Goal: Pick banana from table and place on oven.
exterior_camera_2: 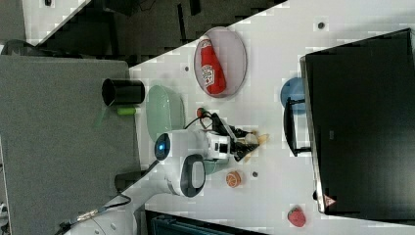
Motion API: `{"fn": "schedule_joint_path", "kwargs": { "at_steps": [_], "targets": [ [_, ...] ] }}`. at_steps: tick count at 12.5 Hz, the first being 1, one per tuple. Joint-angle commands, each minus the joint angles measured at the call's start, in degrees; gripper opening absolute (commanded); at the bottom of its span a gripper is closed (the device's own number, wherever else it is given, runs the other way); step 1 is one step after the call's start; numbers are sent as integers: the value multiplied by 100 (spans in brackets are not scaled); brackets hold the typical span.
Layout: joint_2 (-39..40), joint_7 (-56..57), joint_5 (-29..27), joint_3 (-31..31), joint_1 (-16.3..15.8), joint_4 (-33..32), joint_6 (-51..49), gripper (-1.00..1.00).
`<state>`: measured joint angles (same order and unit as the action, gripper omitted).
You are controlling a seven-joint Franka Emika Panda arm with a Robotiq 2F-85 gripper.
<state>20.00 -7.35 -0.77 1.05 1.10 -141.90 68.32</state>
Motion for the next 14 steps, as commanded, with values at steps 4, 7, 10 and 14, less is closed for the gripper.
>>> {"fn": "schedule_joint_path", "kwargs": {
  "at_steps": [4, 7, 10, 14],
  "targets": [
    [-504, -197, 24, -5, -51, 72, -111, -57],
    [-1525, -196, 24, -3, -49, 233, -861, -57],
    [-2412, -187, 24, -36, -57, 960, -2802, -57],
    [-2915, -187, 27, 163, -19, 2332, -4874, -57]
  ]
}}
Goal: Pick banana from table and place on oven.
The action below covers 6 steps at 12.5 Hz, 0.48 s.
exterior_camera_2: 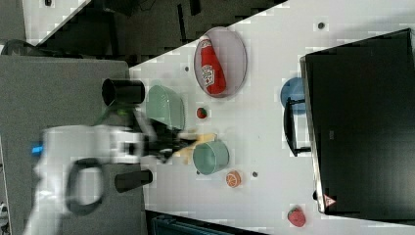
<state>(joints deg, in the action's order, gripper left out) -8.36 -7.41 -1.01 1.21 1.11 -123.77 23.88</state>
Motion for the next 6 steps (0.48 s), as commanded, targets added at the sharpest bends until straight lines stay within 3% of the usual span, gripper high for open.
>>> {"fn": "schedule_joint_path", "kwargs": {
  "at_steps": [1, 3, 6],
  "targets": [
    [-102, -177, 55, 265, 6, 833, -710, -57],
    [-97, -102, 62, 582, 70, 1274, -992, -57],
    [-11, 549, 90, 1232, 180, 1406, -1011, -57]
  ]
}}
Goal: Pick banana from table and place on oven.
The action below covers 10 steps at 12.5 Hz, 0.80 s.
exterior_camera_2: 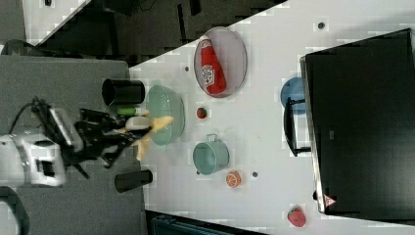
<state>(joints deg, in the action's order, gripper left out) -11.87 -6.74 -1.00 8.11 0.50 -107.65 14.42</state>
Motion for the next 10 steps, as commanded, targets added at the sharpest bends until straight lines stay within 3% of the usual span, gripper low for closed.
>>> {"fn": "schedule_joint_path", "kwargs": {
  "at_steps": [1, 6, 10],
  "targets": [
    [428, 896, 91, 795, 266, -205, -43, -56],
    [1273, 2883, 151, 1972, 335, -149, 945, -57],
    [2041, 4285, 153, 2558, 363, 77, 1488, -57]
  ]
}}
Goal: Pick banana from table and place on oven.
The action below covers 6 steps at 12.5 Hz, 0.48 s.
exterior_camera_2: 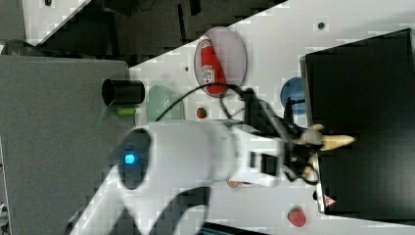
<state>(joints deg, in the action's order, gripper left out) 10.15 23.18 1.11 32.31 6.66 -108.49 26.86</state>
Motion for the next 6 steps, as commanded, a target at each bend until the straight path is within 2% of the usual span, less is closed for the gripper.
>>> {"fn": "schedule_joint_path", "kwargs": {
  "at_steps": [1, 3, 4, 6],
  "targets": [
    [-5, 1506, -59, 249, -237, 253, 236, -56],
    [182, 2050, -65, 376, -211, 356, 243, -57],
    [221, 2194, -85, 408, -205, 365, 231, -47],
    [229, 2212, -89, 387, -211, 363, 215, -4]
  ]
}}
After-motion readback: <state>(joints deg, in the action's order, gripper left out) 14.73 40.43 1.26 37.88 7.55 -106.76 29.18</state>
